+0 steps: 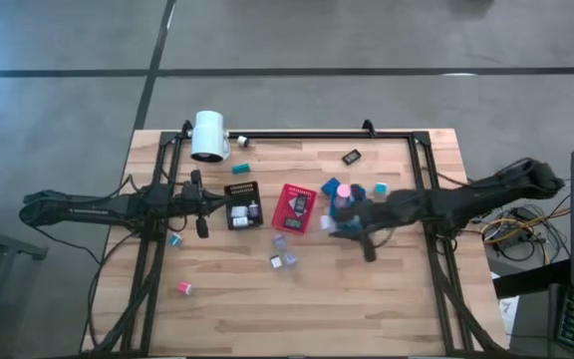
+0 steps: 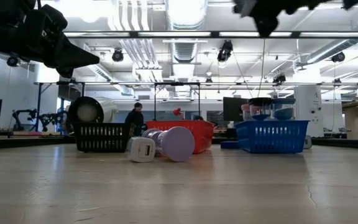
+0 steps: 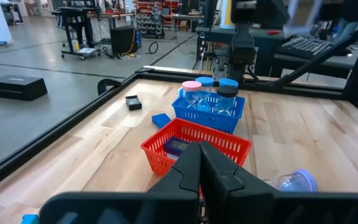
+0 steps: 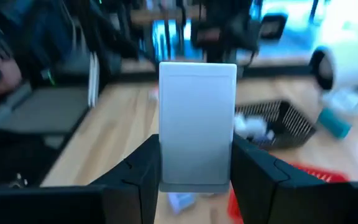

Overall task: Pick & Place Office items
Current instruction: Put the white digital clock into the red bin

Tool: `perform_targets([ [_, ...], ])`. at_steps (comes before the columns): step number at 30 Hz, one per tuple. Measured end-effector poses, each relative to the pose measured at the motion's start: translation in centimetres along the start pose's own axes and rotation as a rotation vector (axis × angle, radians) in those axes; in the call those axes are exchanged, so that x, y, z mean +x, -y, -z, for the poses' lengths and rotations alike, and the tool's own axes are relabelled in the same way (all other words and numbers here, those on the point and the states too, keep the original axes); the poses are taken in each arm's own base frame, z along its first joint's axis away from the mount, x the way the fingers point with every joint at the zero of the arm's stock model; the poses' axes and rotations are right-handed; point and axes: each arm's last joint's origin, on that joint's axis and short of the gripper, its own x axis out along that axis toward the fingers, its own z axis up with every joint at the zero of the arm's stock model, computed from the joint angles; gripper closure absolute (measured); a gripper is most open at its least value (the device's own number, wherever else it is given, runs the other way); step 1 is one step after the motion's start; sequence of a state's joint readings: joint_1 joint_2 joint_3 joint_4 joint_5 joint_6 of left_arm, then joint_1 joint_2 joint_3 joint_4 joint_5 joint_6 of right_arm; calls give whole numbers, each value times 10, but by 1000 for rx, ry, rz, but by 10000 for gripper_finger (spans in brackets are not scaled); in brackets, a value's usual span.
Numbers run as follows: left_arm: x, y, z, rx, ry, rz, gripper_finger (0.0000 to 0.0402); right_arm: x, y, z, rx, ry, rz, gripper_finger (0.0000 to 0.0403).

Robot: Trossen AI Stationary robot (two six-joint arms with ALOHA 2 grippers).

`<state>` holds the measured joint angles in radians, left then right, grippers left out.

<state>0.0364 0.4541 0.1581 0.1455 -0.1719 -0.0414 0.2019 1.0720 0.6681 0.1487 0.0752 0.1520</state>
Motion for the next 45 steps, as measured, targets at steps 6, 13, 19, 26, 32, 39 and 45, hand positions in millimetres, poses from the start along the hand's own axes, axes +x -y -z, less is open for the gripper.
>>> perform_targets([
  [6,0,0,0,58,-1,-2,396,-48,18,25,-3,211,59,259],
  [13,0,0,-1,45,13,-4,396,-74,24,64,-72,382,51,259],
  [19,0,0,-1,66,16,-4,396,-83,29,97,-91,505,44,259],
  [26,0,0,1,96,14,-3,396,-84,29,100,-107,506,48,259],
  [32,0,0,-3,103,80,-4,396,-84,30,101,-122,497,53,259],
  [39,-1,0,-6,122,115,-5,396,-87,30,98,-119,532,72,259],
  [45,-7,-1,-11,114,166,-6,396,-90,31,103,-87,486,93,259],
])
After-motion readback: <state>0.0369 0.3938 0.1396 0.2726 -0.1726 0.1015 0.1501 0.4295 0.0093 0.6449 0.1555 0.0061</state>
